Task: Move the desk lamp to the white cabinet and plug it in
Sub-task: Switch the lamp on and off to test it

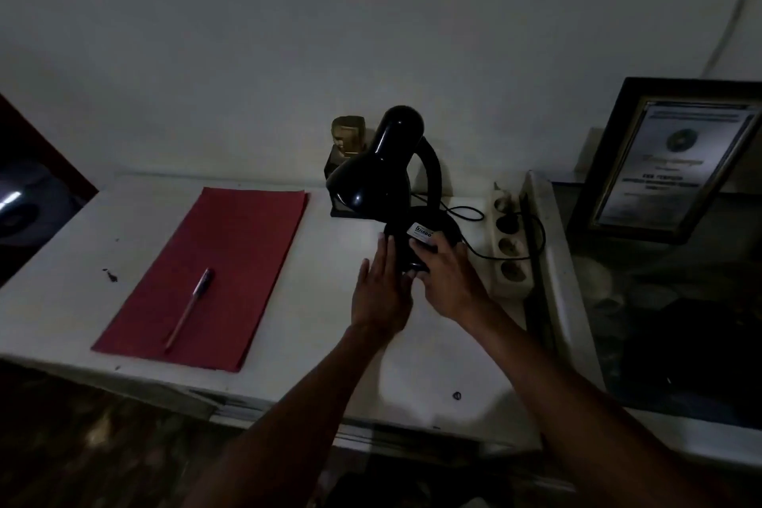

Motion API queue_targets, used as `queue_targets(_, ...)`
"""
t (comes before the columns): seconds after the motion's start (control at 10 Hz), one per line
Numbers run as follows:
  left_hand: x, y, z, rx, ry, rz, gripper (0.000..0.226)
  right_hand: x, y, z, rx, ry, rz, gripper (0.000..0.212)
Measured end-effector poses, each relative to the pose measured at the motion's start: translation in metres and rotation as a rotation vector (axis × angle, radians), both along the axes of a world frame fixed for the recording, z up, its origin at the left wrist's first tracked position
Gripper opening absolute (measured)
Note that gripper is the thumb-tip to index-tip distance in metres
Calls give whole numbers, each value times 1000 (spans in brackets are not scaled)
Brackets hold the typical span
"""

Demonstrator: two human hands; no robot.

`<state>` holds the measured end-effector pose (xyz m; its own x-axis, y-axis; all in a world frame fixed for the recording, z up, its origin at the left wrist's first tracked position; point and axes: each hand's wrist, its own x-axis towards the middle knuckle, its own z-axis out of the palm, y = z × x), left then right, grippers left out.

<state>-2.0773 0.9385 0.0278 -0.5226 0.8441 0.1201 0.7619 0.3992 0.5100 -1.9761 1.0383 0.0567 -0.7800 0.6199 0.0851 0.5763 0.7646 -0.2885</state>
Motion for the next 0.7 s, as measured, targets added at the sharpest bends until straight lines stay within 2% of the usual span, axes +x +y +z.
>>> queue_targets(0.2, -5, 0, 0, -35, 27, -13, 67, 2, -4, 7, -16, 19, -4, 56)
queue_targets(0.5, 1, -3, 14, -114, -24, -55, 69, 16, -3, 20, -260, 112, -9, 57)
queue_targets(0.6, 10, -6, 22, -70, 16, -62, 68, 19, -1, 22, -336, 140, -4, 59)
queue_targets(0.7, 26, -4, 42, 24, 25, -137, 68, 22, 4, 34, -364, 204, -81, 50)
